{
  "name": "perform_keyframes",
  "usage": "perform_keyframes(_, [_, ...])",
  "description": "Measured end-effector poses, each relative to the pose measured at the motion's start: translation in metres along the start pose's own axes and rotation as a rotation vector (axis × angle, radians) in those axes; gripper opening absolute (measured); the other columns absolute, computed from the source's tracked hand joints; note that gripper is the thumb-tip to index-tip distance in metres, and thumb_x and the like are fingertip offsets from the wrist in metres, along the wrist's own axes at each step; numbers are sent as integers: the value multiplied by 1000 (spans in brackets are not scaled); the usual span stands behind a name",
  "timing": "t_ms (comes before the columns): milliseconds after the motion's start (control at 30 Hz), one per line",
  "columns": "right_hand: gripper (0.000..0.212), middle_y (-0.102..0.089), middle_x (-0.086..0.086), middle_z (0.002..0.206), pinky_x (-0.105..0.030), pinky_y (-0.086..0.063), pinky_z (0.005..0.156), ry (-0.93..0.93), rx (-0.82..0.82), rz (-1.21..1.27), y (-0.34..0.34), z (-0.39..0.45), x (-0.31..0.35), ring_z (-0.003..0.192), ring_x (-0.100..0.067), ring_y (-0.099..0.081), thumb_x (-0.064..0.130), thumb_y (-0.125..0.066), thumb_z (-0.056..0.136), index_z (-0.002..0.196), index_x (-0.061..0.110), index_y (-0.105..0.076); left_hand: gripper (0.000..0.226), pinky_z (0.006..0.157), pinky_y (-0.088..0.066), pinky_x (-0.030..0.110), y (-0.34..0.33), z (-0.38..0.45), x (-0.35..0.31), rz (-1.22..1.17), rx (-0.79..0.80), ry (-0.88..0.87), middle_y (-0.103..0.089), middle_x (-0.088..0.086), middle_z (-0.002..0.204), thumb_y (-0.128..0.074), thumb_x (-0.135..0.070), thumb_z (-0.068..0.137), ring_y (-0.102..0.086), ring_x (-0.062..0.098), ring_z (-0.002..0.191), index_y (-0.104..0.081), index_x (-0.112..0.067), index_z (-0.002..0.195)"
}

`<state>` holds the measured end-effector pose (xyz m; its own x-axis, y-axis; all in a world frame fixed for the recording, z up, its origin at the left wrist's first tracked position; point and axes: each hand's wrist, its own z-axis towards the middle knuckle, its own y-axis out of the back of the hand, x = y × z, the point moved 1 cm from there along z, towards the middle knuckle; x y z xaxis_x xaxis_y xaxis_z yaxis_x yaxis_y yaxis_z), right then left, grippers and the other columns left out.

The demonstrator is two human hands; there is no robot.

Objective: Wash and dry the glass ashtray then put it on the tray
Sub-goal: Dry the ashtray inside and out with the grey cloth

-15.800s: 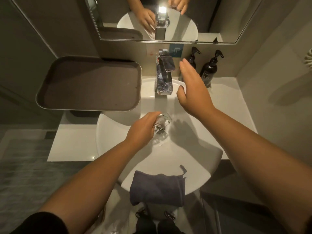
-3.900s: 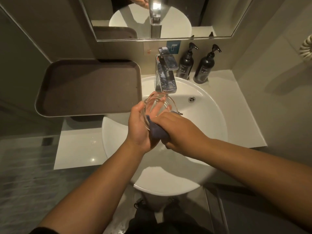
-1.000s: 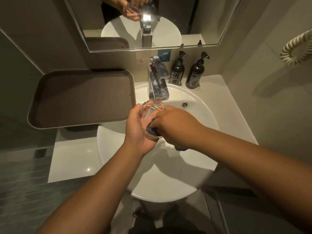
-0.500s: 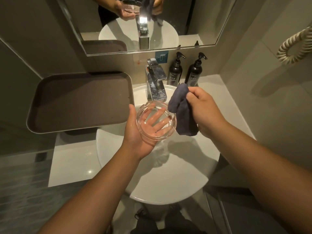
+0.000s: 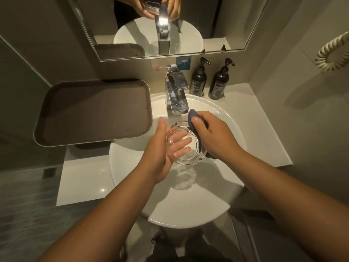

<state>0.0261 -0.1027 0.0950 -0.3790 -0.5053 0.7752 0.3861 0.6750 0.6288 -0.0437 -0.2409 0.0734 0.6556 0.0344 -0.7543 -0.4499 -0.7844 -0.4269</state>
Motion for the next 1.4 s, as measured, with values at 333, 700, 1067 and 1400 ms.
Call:
perform_keyframes(333, [27,-66,6,89,-31,-47,75,150,94,-43,13,4,9,81,-9,-58,37,-45,99,98,19,-65,29,66,-56,32,-5,6,0,235,-50,-302,-71,8,79,-45,-23,104,-69,24,74,-64,-2,103])
perform_keyframes(700, [25,-65,10,89,-29,-46,75,-62,-104,201,2,-16,3,84,-8,-59,32,-40,102,98,21,-62,29,59,-49,24,-19,8,16,117,-102,-417,-64,-2,74,-49,-34,96,-61,15,63,-58,-6,96])
perform_keyframes(1067, [28,-62,12,116,-37,-47,100,-264,-221,673,-33,-59,17,109,-5,-59,32,-38,102,128,32,-48,24,73,-57,27,-33,0,1,-65,-361,-436,-71,10,99,-40,-30,105,-74,15,89,-59,-15,103])
perform_keyframes(1400, [27,-64,14,97,-24,-49,76,-57,-145,393,13,-22,-2,84,-3,-61,14,-63,88,110,28,-58,21,77,-46,31,-10,-17,16,504,-172,-230,-74,-4,96,-45,-38,101,-67,12,88,-58,-21,99])
